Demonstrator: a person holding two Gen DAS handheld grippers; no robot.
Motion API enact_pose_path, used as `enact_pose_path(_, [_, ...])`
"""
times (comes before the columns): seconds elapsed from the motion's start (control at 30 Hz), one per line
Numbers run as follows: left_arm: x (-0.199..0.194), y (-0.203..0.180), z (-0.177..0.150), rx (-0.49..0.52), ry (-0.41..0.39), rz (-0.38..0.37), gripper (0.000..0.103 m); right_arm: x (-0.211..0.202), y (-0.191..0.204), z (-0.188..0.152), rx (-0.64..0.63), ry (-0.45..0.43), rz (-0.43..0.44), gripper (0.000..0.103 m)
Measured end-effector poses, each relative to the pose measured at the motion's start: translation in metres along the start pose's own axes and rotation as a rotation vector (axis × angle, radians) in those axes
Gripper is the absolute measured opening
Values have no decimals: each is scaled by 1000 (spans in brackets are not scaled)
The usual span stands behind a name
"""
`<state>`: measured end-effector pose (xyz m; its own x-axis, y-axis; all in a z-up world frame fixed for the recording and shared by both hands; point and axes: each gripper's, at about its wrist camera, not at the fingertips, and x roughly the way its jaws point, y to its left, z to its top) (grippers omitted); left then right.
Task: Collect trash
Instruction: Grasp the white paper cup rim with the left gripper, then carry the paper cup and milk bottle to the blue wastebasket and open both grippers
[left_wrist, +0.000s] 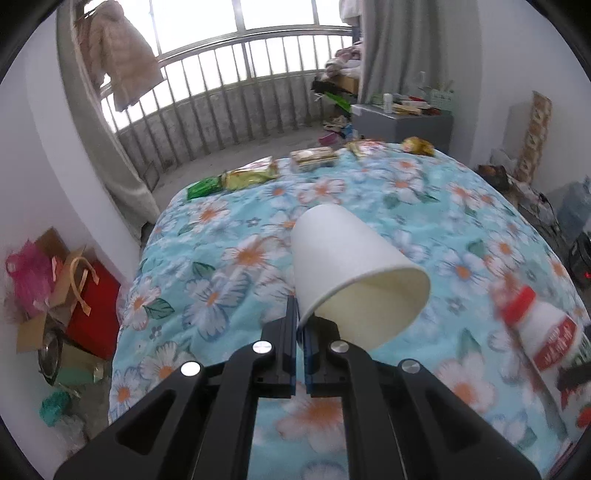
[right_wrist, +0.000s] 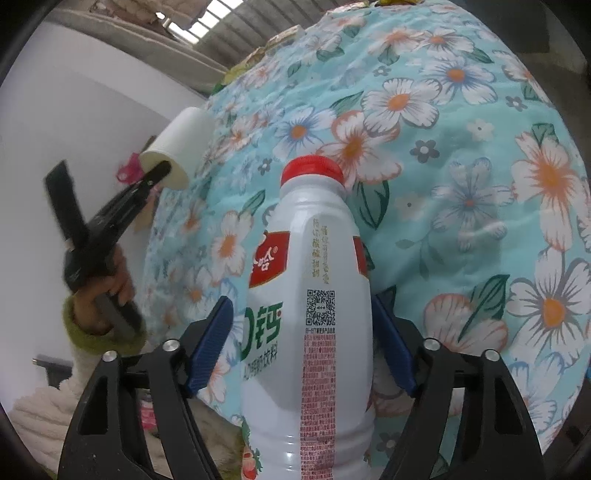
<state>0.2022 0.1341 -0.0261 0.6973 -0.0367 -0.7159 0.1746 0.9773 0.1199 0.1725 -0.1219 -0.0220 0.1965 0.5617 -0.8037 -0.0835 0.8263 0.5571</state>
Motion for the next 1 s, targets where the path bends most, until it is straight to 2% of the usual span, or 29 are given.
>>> enact_pose_path(0.13, [-13,-13,-4,22,-6,-33,3,3,2,0,6,3,-26,62])
enact_pose_path(0.57, [-35,-28,-12,49,-40,-51,3,-5,-4,-15,43,-41,-24,60])
enact_pose_path(1.0, [-51,-33,-13,58,-65,-47,3,-29,-19,-35,118,-151,49,59])
